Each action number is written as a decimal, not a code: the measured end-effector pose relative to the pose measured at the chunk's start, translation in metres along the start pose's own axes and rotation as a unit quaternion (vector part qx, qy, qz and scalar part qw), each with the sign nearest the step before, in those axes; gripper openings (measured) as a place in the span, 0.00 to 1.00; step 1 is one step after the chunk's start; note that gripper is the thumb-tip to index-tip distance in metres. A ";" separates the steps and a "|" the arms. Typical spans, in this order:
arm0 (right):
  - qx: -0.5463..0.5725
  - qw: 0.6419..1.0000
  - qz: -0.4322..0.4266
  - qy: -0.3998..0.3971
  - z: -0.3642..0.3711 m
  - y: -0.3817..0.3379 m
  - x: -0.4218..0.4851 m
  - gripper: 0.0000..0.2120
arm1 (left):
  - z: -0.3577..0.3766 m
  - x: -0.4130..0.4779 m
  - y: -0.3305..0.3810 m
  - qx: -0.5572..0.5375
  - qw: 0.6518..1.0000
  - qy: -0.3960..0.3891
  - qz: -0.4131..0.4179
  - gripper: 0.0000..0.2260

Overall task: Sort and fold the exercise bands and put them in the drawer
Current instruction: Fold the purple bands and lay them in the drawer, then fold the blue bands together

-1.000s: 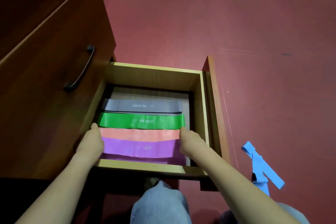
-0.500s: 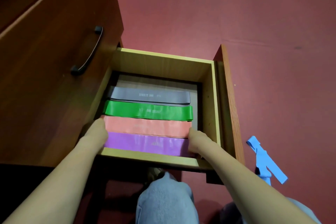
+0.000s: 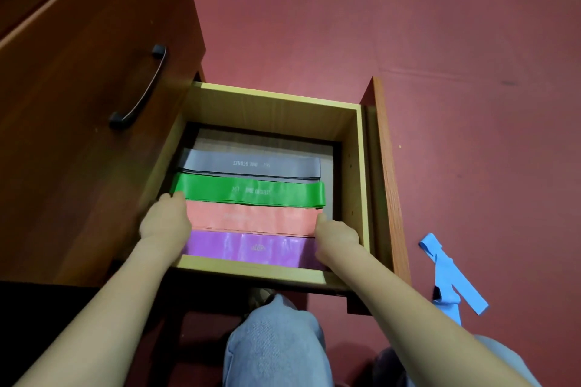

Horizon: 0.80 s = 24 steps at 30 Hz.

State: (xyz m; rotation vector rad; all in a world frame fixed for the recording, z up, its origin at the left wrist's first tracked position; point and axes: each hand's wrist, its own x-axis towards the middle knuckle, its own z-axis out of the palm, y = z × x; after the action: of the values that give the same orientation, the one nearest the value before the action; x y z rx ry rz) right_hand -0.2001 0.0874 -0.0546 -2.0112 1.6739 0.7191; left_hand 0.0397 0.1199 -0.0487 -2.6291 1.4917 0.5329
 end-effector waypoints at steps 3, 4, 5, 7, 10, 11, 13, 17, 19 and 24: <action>-0.001 0.995 -0.059 0.086 -0.026 -0.002 -0.020 0.20 | -0.010 -0.023 0.042 -0.074 0.995 0.044 0.051 0.11; 0.005 0.988 -0.084 0.131 -0.035 0.001 -0.029 0.17 | -0.010 -0.027 0.056 -0.136 0.986 0.061 0.078 0.11; 0.006 0.978 -0.108 0.178 -0.046 0.003 -0.039 0.15 | -0.013 -0.034 0.071 -0.193 0.973 0.073 0.102 0.10; 0.015 0.955 -0.133 0.266 -0.064 0.019 -0.058 0.11 | -0.023 -0.051 0.108 -0.301 0.934 0.095 0.164 0.10; 0.072 0.910 -0.154 0.379 -0.083 0.058 -0.082 0.07 | -0.042 -0.085 0.168 -0.426 0.862 0.118 0.248 0.09; 0.092 0.899 -0.147 0.401 -0.085 0.073 -0.088 0.07 | -0.047 -0.096 0.187 -0.450 0.844 0.109 0.271 0.10; 0.118 0.896 -0.112 0.413 -0.084 0.110 -0.097 0.08 | -0.049 -0.119 0.224 -0.478 0.816 0.070 0.317 0.09; 0.174 0.904 -0.008 0.391 -0.058 0.183 -0.101 0.05 | -0.029 -0.149 0.277 -0.521 0.782 -0.010 0.343 0.10; 0.198 0.911 0.047 0.359 -0.033 0.220 -0.097 0.04 | -0.007 -0.156 0.299 -0.543 0.773 -0.045 0.325 0.10; 0.234 0.923 0.154 0.265 0.041 0.302 -0.077 0.01 | 0.063 -0.166 0.343 -0.541 0.782 -0.118 0.285 0.14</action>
State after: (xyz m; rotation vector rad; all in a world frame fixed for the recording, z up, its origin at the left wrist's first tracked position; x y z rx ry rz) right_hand -0.5124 0.1168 -0.0366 -1.6918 2.2349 -0.1735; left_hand -0.3444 0.0904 -0.0162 -2.3597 2.3402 2.2690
